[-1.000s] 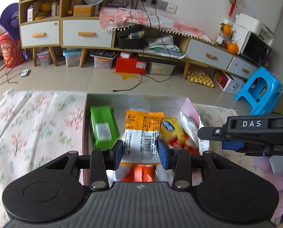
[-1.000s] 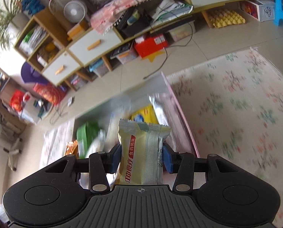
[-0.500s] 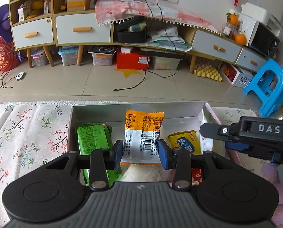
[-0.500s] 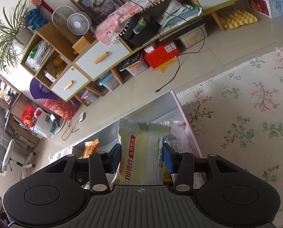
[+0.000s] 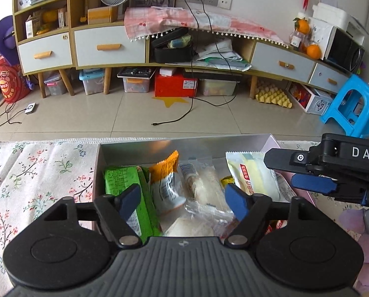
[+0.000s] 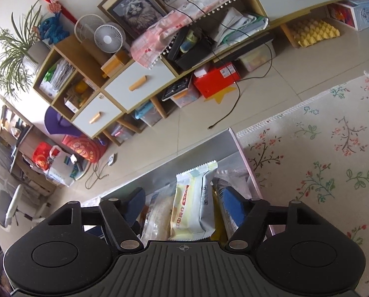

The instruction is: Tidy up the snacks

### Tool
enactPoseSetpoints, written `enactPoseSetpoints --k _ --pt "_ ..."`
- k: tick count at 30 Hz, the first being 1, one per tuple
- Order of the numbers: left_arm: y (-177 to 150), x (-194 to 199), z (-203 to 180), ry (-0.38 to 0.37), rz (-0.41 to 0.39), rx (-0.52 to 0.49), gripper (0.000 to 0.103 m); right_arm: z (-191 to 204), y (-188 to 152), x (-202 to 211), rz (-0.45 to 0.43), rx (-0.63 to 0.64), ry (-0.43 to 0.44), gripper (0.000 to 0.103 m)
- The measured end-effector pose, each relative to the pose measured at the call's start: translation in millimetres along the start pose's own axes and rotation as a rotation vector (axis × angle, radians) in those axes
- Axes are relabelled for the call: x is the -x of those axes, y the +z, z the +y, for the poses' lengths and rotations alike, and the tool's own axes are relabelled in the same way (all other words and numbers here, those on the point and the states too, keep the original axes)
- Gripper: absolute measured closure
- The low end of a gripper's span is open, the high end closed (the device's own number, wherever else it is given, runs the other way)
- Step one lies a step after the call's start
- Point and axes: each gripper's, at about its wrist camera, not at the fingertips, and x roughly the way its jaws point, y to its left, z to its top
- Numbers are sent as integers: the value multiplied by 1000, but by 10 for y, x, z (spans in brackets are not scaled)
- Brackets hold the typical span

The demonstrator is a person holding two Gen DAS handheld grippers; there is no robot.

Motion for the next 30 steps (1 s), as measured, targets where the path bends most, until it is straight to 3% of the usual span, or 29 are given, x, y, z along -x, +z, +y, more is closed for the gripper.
enactPoseSetpoints --k 9,15,26,30 --pt "-178 418 21 -2 3 33 9 293 -154 416 22 131 -95 24" --pt "-364 751 -8 24 27 61 1 629 -457 781 35 280 -144 19" --pt "-928 1330 33 113 84 140 0 810 -1228 1397 66 344 -215 8" --pt "-1083 1416 -52 171 109 59 0 790 -1534 1517 89 383 -254 7"
